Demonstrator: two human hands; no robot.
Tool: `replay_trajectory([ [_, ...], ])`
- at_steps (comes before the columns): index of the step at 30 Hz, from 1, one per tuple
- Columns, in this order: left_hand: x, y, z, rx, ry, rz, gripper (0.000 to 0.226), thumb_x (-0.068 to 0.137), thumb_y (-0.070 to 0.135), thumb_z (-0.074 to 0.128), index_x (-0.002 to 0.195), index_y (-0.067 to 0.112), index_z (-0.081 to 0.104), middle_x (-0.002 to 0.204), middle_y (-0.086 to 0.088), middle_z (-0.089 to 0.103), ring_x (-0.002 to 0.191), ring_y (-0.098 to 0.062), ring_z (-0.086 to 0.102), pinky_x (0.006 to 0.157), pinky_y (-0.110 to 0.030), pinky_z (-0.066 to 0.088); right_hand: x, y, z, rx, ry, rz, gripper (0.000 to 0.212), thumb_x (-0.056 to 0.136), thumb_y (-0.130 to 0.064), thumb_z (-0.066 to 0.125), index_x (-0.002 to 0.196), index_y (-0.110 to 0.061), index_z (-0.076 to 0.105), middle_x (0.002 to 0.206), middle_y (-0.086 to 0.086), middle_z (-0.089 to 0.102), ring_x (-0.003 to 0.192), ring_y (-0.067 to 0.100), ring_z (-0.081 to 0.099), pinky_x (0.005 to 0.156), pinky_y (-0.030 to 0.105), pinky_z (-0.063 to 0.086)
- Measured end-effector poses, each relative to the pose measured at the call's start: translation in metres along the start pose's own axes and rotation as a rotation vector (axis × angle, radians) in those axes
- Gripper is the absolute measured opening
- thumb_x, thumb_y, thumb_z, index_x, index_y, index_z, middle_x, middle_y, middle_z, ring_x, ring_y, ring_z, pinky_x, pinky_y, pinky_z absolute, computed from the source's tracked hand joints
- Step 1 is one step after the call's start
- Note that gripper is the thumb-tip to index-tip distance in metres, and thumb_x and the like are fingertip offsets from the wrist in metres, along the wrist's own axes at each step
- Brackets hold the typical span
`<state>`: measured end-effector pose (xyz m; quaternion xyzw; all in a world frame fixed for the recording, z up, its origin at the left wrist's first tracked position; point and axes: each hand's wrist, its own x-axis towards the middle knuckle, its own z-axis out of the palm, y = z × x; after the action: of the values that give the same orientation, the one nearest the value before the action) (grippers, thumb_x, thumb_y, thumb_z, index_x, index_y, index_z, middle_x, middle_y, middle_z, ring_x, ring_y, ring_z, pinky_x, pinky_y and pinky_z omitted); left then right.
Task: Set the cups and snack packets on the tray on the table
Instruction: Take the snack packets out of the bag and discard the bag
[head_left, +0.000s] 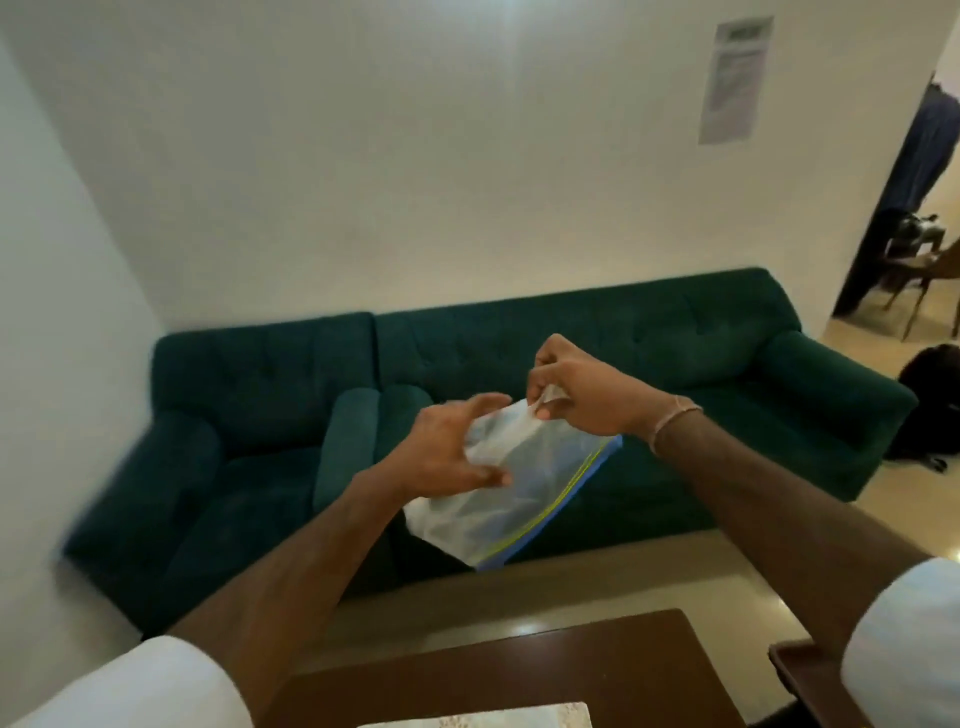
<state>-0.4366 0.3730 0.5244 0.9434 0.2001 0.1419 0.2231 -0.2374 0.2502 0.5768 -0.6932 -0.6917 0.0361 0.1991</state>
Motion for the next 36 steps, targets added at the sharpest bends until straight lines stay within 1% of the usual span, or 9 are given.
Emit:
replay_trajectory([
  [3,-0.017,-0.001,-0.022,-0.140,0.039,-0.144,0.033,0.075,0.028,0.078,0.107,0.026,0.069,0.094,0.004,0.072,0.090,-0.013,0.068,0.073,-0.025,0.052,0.028,-0.042,0.005,0.103,0.121,-0.087,0.024,0.082,-0.015,0.075,0.104,-0.020,0.069,0.119,0.000,0.044,0.107,0.017,0.052,0.098,0.032,0.044],
  [6,-0.047,-0.014,-0.034,-0.577,0.225,-0.315,0.019,0.079,0.008,0.071,0.097,0.012,0.074,0.094,-0.009,0.076,0.089,-0.022,0.072,0.079,-0.040,0.057,0.039,-0.063,0.027,0.273,0.307,0.109,0.093,0.068,-0.038,0.087,0.146,-0.027,0.036,0.147,0.002,0.031,0.137,0.020,0.033,0.118,0.039,0.030],
  [10,-0.095,-0.039,-0.045,-0.979,0.379,-0.427,0.029,0.085,-0.001,0.070,0.115,0.001,0.069,0.114,-0.023,0.071,0.105,-0.038,0.068,0.093,-0.053,0.055,0.039,-0.079,0.082,1.187,0.043,0.421,0.151,0.038,-0.046,0.097,0.155,-0.034,0.003,0.163,0.004,0.020,0.147,0.025,0.027,0.120,0.049,0.023],
  [13,-0.128,-0.054,-0.049,-1.154,0.424,-0.472,0.040,0.085,0.005,0.072,0.124,0.001,0.064,0.124,-0.026,0.065,0.114,-0.044,0.063,0.097,-0.060,0.050,0.041,-0.095,0.128,1.555,-0.358,0.270,0.101,0.058,-0.027,0.095,0.146,-0.014,0.045,0.142,0.015,0.057,0.126,0.032,0.058,0.106,0.047,0.047],
  [16,-0.159,-0.070,-0.051,-1.228,0.425,-0.474,0.044,0.085,0.004,0.072,0.127,-0.002,0.061,0.126,-0.028,0.062,0.114,-0.047,0.061,0.096,-0.062,0.050,0.051,-0.122,0.157,1.474,-0.429,0.176,0.043,0.066,-0.005,0.087,0.106,-0.005,0.075,0.110,0.022,0.073,0.098,0.034,0.073,0.077,0.037,0.060],
  [24,-0.260,-0.127,-0.084,-1.123,0.536,-0.650,0.036,0.090,-0.012,0.056,0.119,0.005,0.068,0.119,-0.017,0.069,0.105,-0.028,0.068,0.083,-0.040,0.061,0.106,-0.191,0.209,1.396,-0.456,0.037,0.040,0.077,0.024,0.054,0.089,-0.004,0.079,0.092,0.019,0.077,0.082,0.030,0.074,0.073,0.041,0.062],
  [29,-0.327,-0.164,-0.114,-1.025,0.390,-0.776,0.050,0.082,-0.019,0.036,0.088,0.005,0.080,0.097,-0.012,0.076,0.088,-0.023,0.071,0.072,-0.026,0.058,0.145,-0.247,0.257,1.210,-0.539,0.016,0.022,0.091,0.014,0.045,0.101,0.020,0.064,0.116,0.033,0.065,0.103,0.047,0.064,0.093,0.048,0.056],
  [33,-0.381,-0.214,-0.139,-0.814,0.218,-0.864,0.040,0.076,0.000,0.049,0.102,0.005,0.078,0.114,-0.014,0.073,0.101,-0.026,0.068,0.085,-0.030,0.055,0.177,-0.318,0.289,0.802,-0.653,-0.222,0.051,0.074,0.028,0.039,0.089,-0.003,0.077,0.108,0.015,0.075,0.093,0.016,0.071,0.088,0.032,0.058],
  [36,-0.419,-0.264,-0.144,-0.411,0.146,-0.918,0.022,0.080,0.021,0.074,0.101,0.019,0.080,0.105,0.001,0.072,0.098,-0.017,0.065,0.085,-0.027,0.053,0.202,-0.369,0.326,0.481,-0.842,-0.369,0.055,0.074,0.016,0.052,0.112,-0.016,0.076,0.123,-0.004,0.066,0.105,0.012,0.064,0.094,0.022,0.053],
])
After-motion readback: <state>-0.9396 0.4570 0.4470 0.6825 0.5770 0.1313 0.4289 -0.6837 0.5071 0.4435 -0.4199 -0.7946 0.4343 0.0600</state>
